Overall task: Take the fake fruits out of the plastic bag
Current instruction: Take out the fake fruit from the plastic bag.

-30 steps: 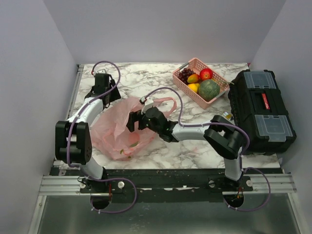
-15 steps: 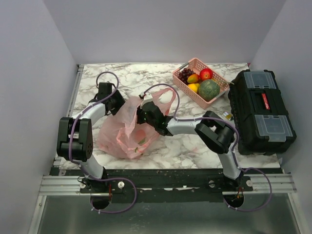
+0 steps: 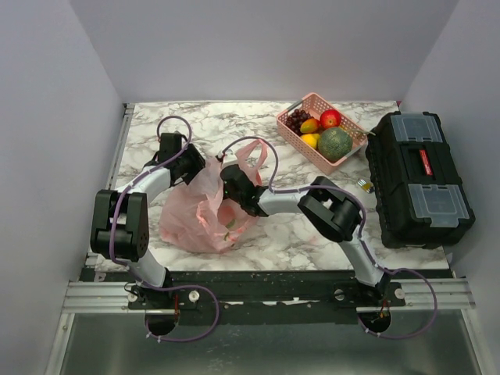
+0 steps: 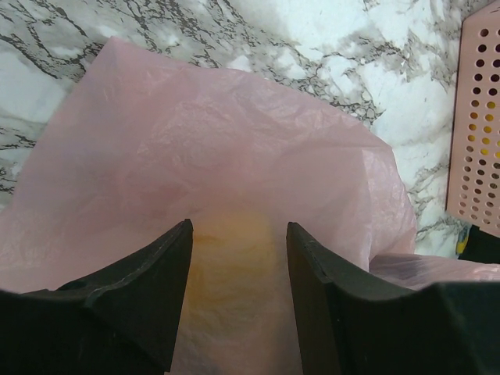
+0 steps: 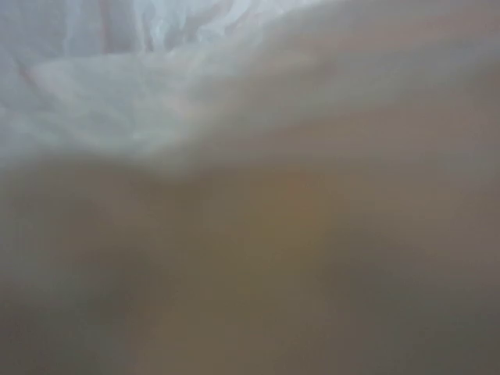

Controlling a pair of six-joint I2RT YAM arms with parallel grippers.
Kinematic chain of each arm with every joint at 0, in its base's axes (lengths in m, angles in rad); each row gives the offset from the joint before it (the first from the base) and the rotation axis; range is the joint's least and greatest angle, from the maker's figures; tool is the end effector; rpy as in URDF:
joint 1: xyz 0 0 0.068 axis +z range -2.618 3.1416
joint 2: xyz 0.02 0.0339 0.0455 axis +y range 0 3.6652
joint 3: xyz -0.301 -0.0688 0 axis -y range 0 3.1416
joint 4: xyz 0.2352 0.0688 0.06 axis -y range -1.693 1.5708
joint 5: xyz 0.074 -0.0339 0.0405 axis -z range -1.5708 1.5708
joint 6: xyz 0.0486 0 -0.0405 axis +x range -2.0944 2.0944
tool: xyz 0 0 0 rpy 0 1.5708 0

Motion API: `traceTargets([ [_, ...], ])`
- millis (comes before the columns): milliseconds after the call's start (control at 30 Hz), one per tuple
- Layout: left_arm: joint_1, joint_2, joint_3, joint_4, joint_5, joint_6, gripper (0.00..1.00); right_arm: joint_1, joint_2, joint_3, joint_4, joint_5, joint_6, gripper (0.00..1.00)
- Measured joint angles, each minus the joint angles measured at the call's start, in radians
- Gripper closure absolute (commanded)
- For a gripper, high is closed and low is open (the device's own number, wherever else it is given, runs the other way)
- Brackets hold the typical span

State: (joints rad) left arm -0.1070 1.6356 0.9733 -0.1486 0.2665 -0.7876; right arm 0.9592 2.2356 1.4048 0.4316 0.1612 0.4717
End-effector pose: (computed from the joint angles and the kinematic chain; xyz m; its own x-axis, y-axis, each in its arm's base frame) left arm 0.3418 -0.0496 0.2289 -0.7094 -0.6114 -0.3507 -0.3108 0.7179 -0.6229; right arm 0.3055 0.4221 0.1698 -0.5274 0.0291 -0.8491 -0.5428 0.7573 0.3631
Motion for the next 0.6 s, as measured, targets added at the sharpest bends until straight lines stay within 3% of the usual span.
traceTargets([
  [233,-0.001,0.0,0.0,0.013,0.013,-0.019,0.49,0.0,0.024,0.027,-0.014,0.031,-0.028,0.09],
  [600,-0.01,-0.007,0.0,0.017,0.014,-0.019,0.48,0.0,-0.005,-0.01,-0.015,0.06,-0.08,0.67],
])
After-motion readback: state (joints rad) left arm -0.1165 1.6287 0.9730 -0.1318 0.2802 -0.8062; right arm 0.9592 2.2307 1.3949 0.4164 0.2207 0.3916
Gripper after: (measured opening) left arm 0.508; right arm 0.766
